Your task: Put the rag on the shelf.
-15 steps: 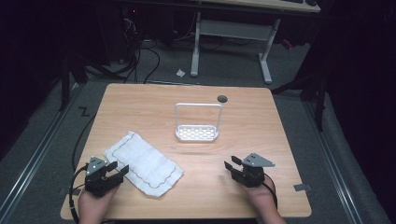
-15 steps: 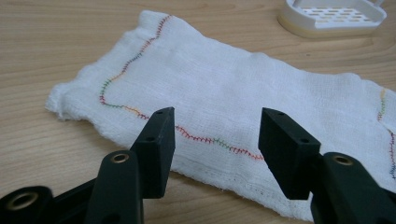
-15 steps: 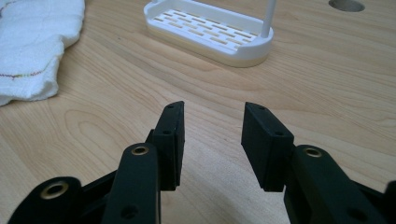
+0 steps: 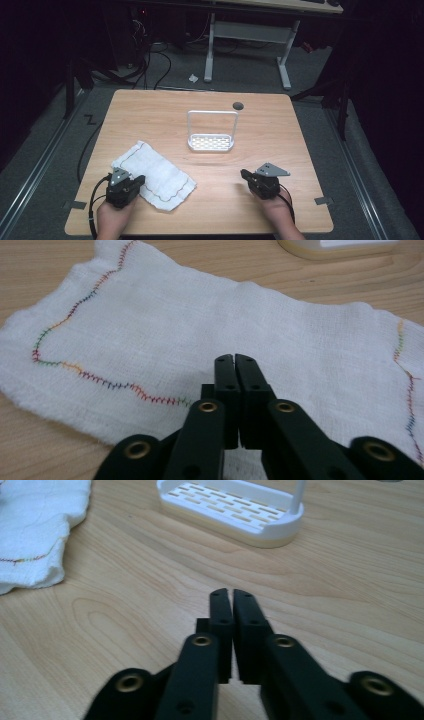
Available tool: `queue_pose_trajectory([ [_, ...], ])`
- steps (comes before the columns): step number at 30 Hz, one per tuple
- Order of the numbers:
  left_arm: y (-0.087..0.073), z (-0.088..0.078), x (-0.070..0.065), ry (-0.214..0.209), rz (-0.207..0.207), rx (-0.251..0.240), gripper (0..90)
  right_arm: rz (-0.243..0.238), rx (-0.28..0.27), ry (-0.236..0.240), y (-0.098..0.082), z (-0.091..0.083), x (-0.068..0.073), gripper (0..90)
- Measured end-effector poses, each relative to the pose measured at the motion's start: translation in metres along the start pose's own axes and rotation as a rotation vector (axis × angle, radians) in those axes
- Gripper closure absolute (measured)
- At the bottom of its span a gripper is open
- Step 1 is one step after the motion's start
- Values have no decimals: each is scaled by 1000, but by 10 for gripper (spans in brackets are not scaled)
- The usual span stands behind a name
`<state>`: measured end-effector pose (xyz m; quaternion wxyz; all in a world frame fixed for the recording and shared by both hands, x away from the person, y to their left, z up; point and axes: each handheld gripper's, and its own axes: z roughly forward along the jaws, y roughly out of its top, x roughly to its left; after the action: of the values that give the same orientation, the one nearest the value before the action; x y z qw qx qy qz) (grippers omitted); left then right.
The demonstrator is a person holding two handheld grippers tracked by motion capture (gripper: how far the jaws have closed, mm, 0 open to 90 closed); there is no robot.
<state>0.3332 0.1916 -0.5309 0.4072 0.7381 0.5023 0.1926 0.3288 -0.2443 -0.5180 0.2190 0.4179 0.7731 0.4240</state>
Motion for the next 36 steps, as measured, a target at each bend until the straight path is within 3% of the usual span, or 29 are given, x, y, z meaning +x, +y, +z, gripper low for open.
queue_pose_trajectory([
  [2, 0, 8, -1, -10, -6, 32, 900, -19, -3, 27, 2, 0, 4, 900],
  [6, 0, 13, -8, -4, 43, 50, 900, -46, -3, 52, 4, 4, 14, 900],
  [10, -2, 15, -18, -24, 75, 44, 900, -91, -5, 110, 15, 19, 39, 900],
  [11, -2, 17, -25, -26, 106, 46, 900, -98, 2, 128, 18, 23, 44, 898],
  [14, -1, 19, -33, -45, 134, 50, 900, -151, 13, 153, 26, 36, 60, 898],
  [20, -2, 20, -35, -62, 130, 44, 900, -170, 27, 185, 42, 62, 76, 897],
  [21, -2, 20, -33, -74, 114, 41, 900, -164, 38, 202, 46, 75, 81, 897],
  [25, -3, 20, -33, -84, 104, 35, 900, -177, 99, 207, 41, 94, 86, 898],
  [27, -3, 20, -34, -92, 106, 37, 900, -181, 108, 208, 38, 94, 87, 899],
  [32, -4, 21, -41, -142, 99, 41, 894, -161, 117, 223, 19, 70, 86, 900],
  [33, -4, 23, -47, -164, 98, 43, 894, -171, 123, 223, 10, 56, 88, 900],
  [36, -4, 24, -54, -189, 104, 47, 881, -184, 124, 217, -2, 39, 93, 900],
])
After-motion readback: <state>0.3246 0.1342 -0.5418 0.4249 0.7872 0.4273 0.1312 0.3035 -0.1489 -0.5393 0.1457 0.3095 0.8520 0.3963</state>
